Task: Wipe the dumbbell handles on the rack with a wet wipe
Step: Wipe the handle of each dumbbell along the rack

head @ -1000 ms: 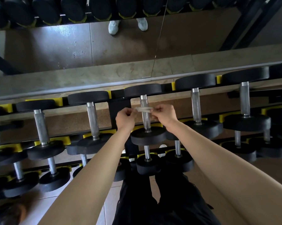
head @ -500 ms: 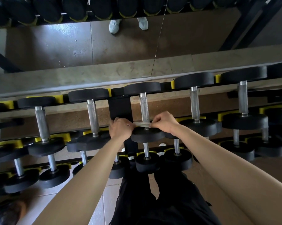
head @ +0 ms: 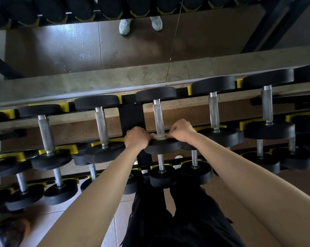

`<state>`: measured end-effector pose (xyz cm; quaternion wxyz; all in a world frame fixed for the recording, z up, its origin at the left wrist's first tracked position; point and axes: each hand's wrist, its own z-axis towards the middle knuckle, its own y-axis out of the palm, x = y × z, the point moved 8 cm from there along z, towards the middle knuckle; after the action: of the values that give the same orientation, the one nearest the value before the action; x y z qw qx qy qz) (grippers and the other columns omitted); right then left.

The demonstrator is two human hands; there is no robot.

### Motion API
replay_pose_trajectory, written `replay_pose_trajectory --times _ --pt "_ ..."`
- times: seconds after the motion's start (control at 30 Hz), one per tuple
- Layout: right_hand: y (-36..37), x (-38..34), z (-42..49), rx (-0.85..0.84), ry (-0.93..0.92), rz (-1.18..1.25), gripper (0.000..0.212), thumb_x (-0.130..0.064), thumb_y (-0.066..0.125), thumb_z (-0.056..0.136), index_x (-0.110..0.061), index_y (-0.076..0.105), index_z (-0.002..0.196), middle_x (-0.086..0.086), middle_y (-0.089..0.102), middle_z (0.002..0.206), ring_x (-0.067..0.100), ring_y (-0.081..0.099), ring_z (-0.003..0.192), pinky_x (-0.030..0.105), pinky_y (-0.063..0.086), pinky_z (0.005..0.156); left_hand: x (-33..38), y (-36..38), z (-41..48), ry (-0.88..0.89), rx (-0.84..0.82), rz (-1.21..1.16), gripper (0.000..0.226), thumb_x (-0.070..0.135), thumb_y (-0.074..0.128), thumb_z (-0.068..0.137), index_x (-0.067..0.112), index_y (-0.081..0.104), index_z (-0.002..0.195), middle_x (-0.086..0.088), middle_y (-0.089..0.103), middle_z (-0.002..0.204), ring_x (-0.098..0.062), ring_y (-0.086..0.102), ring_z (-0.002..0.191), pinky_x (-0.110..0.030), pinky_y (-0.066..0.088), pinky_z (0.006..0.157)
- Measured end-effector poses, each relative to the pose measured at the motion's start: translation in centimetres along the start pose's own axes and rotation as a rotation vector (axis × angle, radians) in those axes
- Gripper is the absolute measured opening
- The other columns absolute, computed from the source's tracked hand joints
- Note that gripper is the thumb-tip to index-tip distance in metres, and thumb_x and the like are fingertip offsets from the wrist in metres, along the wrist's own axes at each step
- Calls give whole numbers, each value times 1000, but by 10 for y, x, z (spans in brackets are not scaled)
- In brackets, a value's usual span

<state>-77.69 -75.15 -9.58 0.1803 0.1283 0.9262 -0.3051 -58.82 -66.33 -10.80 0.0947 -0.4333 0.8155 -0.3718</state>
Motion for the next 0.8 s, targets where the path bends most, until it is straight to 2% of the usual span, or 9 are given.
replay_pose_trajectory --times 0.13,0.2,0.3,0.4,0.47,0.53,0.67,0.73,0.8 --pt "-14 14 1 69 22 -97 8 -23 75 89 -15 75 87 3 72 90 16 68 80 34 60 78 13 13 -6 80 -217 -165 37 47 73 87 11 74 98 -5 72 94 -19 68 86 -31 56 71" --pt "-14 10 -1 73 9 -128 7 -22 75 89 -16 73 88 3 71 90 16 67 80 35 60 78 8 14 -9 96 -255 -239 37 45 73 88 10 76 101 -4 73 95 -19 69 89 -33 57 78" --pt "-7 -3 -5 20 -32 -79 5 -20 74 89 -16 75 86 2 72 90 14 68 81 26 56 70 -5 3 -6 91 -138 -159 36 46 70 87 11 76 85 -7 73 86 -29 68 91 -44 59 84" --pt "5 -17 -13 -24 -81 -37 5 -19 75 86 -14 76 86 2 72 89 15 68 83 29 57 75 -7 -16 -10 73 16 -60 34 41 70 89 13 70 70 -6 69 73 -26 66 76 -37 60 67" --pt "5 -18 -14 -13 -79 -23 6 -20 76 85 -14 77 85 2 73 88 16 68 84 30 58 77 -2 -17 -13 70 28 -56 36 35 69 93 11 62 67 -5 62 67 -23 62 68 -33 56 62" --pt "0 -8 -10 -12 -43 -30 8 -21 75 88 -14 76 86 3 73 90 15 68 83 28 57 75 4 -13 -17 118 -30 -101 33 34 68 94 10 65 71 -5 64 71 -22 64 70 -34 56 64" --pt "-17 13 -2 43 26 -126 10 -25 75 90 -15 74 89 4 72 92 13 66 79 24 52 65 21 -5 -30 400 -127 -216 28 41 66 97 15 77 103 4 70 98 -15 67 90 -30 55 79" --pt "-17 9 -2 54 -1 -99 9 -24 74 91 -16 74 94 2 71 97 12 65 81 24 51 67 18 -8 -33 396 -83 -369 24 37 67 97 15 76 101 6 70 96 -13 65 91 -30 53 83" --pt "-15 -1 -4 43 -56 41 13 -24 75 90 -17 74 101 -3 69 101 10 62 85 24 50 75 6 -12 -30 271 -74 -723 17 27 67 96 13 72 88 -2 70 89 -18 66 87 -37 53 86"
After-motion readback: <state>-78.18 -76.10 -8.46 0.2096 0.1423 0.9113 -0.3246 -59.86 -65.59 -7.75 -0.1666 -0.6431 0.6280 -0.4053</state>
